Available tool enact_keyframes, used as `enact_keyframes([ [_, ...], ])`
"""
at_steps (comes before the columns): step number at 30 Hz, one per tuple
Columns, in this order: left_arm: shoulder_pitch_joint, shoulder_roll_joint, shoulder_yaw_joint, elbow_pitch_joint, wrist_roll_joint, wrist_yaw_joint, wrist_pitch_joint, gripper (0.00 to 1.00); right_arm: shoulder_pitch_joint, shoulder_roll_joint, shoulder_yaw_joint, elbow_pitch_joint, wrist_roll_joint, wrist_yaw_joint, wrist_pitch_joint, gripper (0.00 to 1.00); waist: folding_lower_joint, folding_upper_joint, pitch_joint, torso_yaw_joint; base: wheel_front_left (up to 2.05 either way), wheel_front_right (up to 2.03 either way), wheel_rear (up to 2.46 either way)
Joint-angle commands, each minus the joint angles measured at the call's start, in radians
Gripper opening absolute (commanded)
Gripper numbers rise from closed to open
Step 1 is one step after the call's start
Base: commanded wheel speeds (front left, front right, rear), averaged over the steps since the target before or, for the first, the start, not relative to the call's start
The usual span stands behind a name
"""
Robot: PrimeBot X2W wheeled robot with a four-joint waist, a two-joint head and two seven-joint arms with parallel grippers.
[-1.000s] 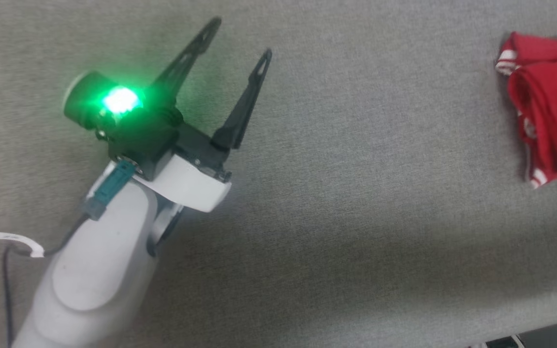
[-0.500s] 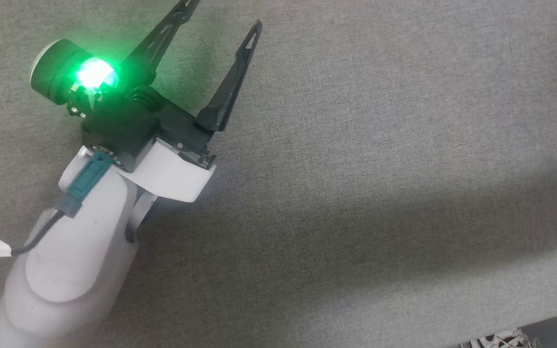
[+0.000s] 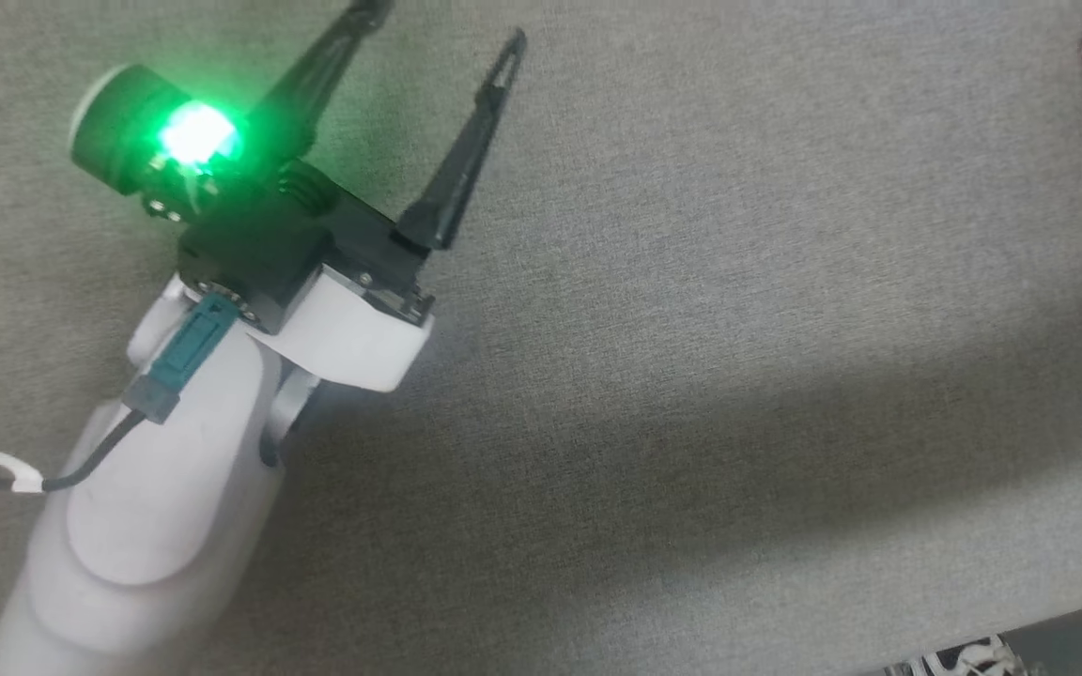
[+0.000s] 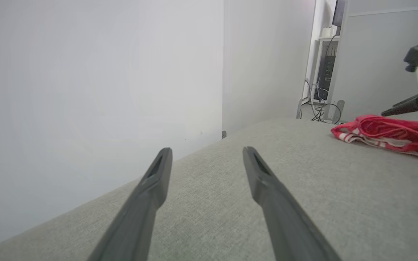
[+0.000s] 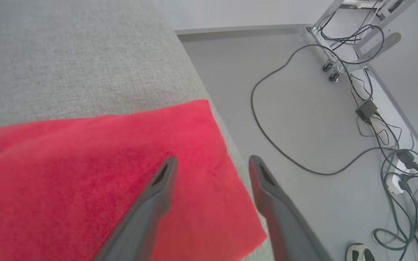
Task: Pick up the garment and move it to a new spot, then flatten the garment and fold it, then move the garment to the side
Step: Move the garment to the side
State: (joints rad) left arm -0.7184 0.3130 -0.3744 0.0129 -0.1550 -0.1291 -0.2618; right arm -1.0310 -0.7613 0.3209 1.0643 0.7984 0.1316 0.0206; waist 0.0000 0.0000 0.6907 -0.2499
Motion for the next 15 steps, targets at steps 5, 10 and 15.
enact_keyframes([
  [5,0.060,-0.024,0.019,0.011,-0.024,-0.001,-0.004,1.00,0.014,-0.016,0.056,-0.041,0.024,-0.002,-0.026,1.00,0.0000,0.0000,-0.095,0.028,0.00,0.00,0.00],
  [10,0.137,-0.060,0.049,0.033,-0.031,-0.001,-0.004,1.00,0.039,-0.029,0.127,-0.111,0.042,-0.002,-0.037,1.00,0.0000,0.0000,-0.179,0.067,0.00,0.00,0.00],
  [15,0.219,-0.086,0.084,0.069,-0.032,-0.001,-0.004,1.00,0.074,-0.008,0.200,-0.198,0.041,-0.002,-0.082,1.00,0.0000,0.0000,-0.251,0.108,0.00,0.00,0.00],
])
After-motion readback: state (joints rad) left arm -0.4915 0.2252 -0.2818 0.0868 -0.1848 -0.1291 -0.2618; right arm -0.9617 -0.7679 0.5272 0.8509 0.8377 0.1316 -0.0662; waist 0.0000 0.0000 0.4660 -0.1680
